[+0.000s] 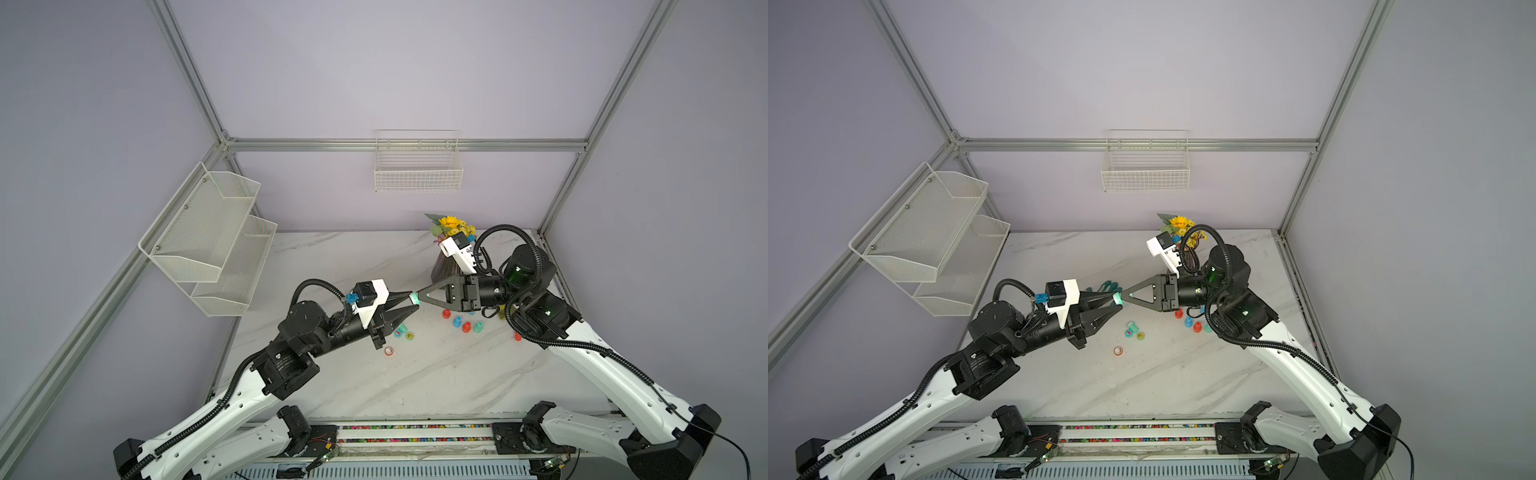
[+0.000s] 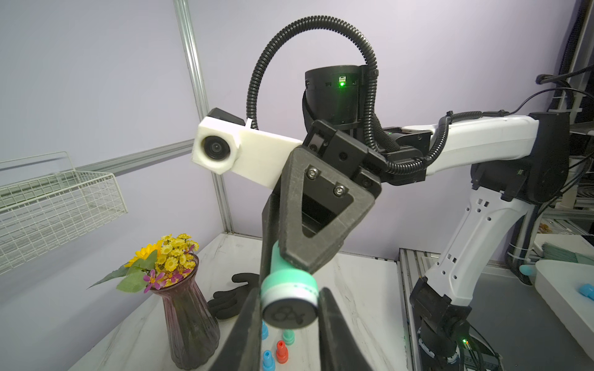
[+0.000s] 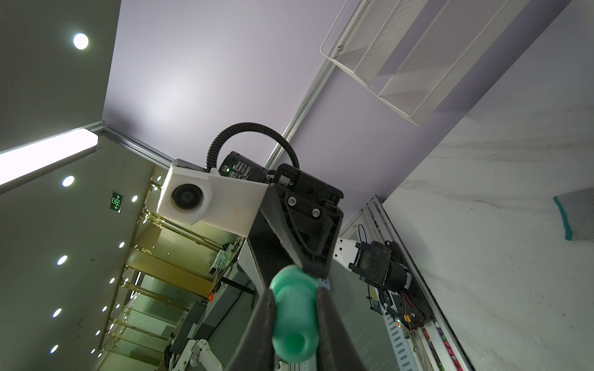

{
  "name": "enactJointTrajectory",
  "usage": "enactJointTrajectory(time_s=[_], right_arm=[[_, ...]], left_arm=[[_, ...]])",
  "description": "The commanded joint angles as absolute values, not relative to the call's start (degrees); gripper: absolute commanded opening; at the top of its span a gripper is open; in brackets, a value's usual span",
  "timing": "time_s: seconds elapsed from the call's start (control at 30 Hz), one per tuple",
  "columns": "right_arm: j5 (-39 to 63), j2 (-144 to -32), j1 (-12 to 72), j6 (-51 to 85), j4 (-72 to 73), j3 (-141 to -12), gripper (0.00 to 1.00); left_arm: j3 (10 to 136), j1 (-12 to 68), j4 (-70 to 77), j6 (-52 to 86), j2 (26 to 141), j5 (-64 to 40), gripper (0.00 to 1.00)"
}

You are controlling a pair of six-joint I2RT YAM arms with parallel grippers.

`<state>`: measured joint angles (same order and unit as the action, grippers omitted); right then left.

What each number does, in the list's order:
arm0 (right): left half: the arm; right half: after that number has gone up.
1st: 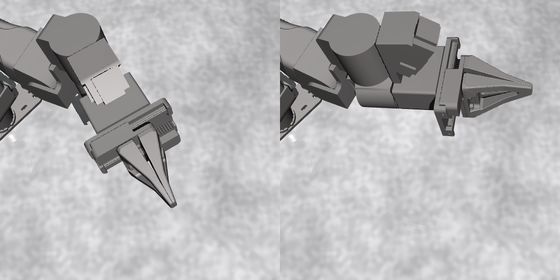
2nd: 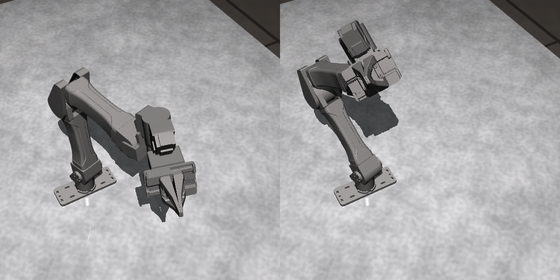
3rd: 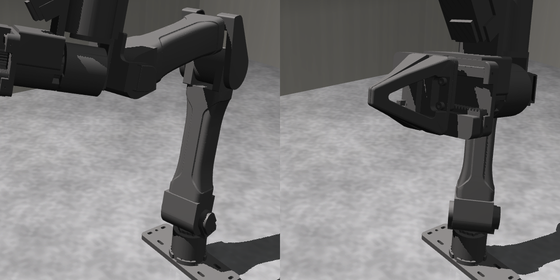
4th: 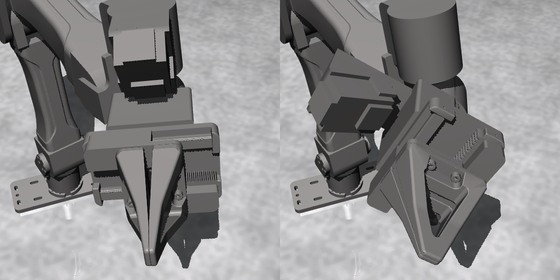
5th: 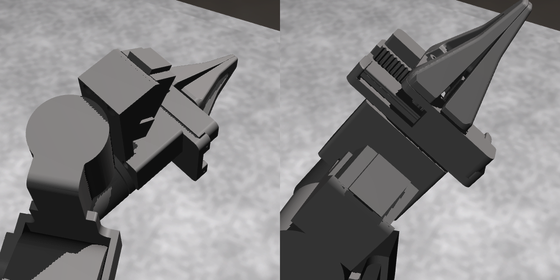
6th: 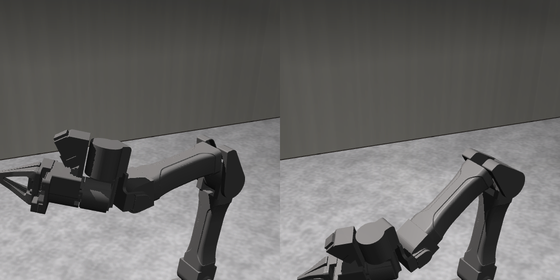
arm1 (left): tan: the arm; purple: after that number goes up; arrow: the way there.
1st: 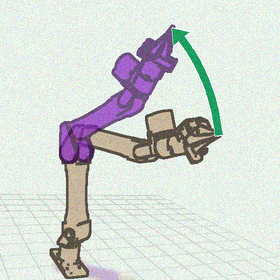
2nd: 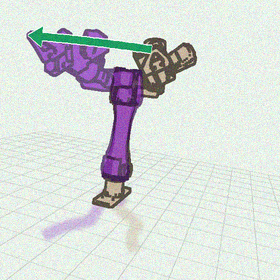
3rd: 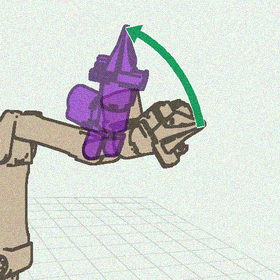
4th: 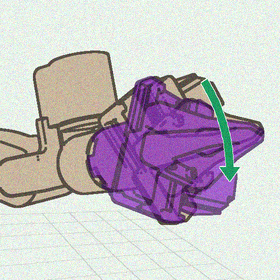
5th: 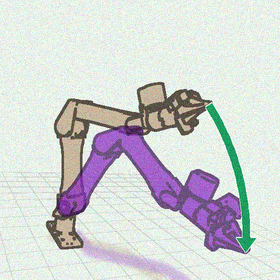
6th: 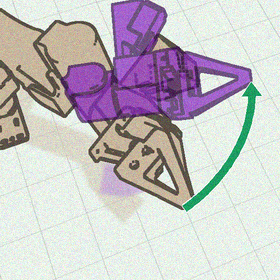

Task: Close the stamp cap
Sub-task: Pick up the stamp from the center of the board, then pick up the cover from the center of the board.

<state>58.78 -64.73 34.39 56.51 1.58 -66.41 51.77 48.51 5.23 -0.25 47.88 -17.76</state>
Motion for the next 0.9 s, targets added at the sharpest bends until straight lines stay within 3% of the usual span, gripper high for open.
enactJointTrajectory(time_s=[0.0,0.1,0.17,0.3,0.43,0.53,0.87], right_arm=[[58.35,-64.12,34.54,57.49,4.76,-66.27,0.04],[55.86,-63.95,34.50,55.92,3.05,-66.20,0.01],[53.34,-63.81,34.17,53.61,-0.06,-66.34,0.00],[43.00,-64.30,33.87,44.80,-13.57,-69.34,0.00],[26.38,-66.01,33.84,36.96,-29.28,-72.49,0.00],[18.26,-67.04,33.84,34.50,-33.72,-72.23,0.00],[13.84,-68.18,33.75,32.39,-35.08,-69.36,0.00]], left_arm=[[52.22,48.52,6.64,-2.47,46.89,-13.34,0.42],[52.36,48.52,5.14,-1.82,46.30,-7.09,0.62],[52.45,48.52,3.00,-1.21,45.99,-0.51,0.69],[52.69,48.52,-3.02,0.71,45.31,9.56,0.71],[53.31,48.54,-11.15,6.08,46.51,20.00,0.75],[55.30,48.43,-19.60,11.71,50.06,25.44,0.75],[65.04,46.91,-42.86,26.53,73.95,19.20,0.71]])
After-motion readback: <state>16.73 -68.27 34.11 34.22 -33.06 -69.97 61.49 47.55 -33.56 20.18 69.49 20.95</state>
